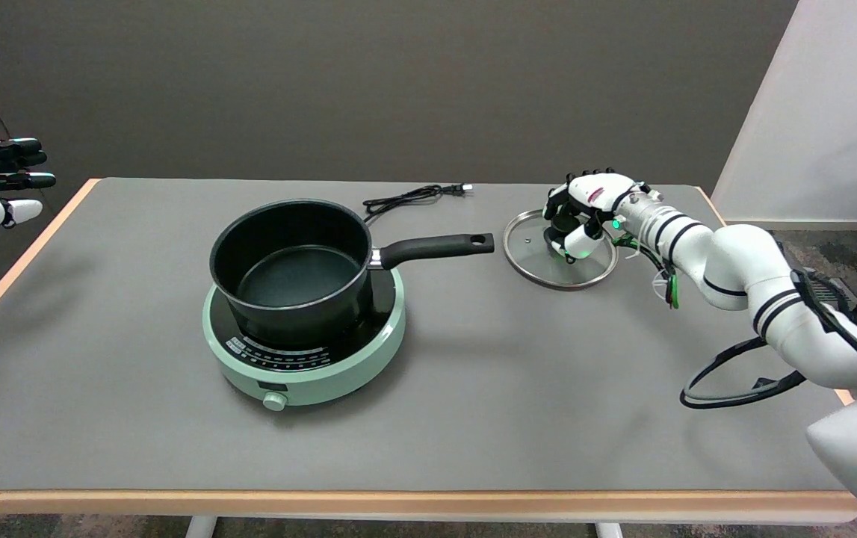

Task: Pick up the pot lid.

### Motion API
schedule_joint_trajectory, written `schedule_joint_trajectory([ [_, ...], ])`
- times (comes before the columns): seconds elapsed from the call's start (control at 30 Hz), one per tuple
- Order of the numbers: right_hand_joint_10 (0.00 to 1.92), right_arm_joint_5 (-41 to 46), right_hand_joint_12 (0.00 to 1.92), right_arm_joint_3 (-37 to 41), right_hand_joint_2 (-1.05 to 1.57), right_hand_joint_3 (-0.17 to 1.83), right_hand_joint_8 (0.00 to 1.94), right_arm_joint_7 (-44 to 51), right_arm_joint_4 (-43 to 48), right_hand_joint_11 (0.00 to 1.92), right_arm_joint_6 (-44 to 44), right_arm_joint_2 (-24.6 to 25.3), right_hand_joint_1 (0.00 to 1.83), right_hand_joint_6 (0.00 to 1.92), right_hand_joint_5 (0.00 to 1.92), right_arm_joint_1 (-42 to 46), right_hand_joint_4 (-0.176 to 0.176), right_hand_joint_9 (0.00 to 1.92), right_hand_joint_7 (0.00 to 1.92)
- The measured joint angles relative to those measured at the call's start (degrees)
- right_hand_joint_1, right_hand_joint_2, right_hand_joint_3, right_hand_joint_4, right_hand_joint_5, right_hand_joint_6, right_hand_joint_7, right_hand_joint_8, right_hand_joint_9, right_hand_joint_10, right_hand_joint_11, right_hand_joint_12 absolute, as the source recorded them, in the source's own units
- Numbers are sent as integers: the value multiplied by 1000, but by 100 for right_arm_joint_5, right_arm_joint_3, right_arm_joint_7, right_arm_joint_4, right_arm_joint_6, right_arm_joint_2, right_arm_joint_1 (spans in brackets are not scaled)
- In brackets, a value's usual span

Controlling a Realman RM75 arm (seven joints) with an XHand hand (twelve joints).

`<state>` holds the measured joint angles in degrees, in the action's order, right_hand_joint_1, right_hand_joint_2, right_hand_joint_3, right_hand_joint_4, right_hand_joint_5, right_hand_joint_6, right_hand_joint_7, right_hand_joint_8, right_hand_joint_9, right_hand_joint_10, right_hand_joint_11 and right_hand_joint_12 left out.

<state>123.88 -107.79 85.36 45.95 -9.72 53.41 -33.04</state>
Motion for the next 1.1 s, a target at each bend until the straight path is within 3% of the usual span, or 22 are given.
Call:
schedule_joint_trajectory([
  [0.77,856,1,800,-22,711,789,584,-7,-11,450,-6,7,857,705,725,-12,164,693,794],
  [0.9,902,0,841,-23,713,887,667,-11,-11,475,-14,8,842,785,726,-12,173,712,813],
  [0.93,933,0,869,-23,956,503,691,-12,-11,479,-15,9,886,1137,743,-12,175,718,820],
  [0.97,940,0,877,-23,1099,280,719,-14,-11,487,-16,9,913,1357,747,-12,176,725,815],
  [1.1,978,0,910,-23,1088,311,784,-17,-12,519,-32,11,910,1372,744,-12,176,744,828],
])
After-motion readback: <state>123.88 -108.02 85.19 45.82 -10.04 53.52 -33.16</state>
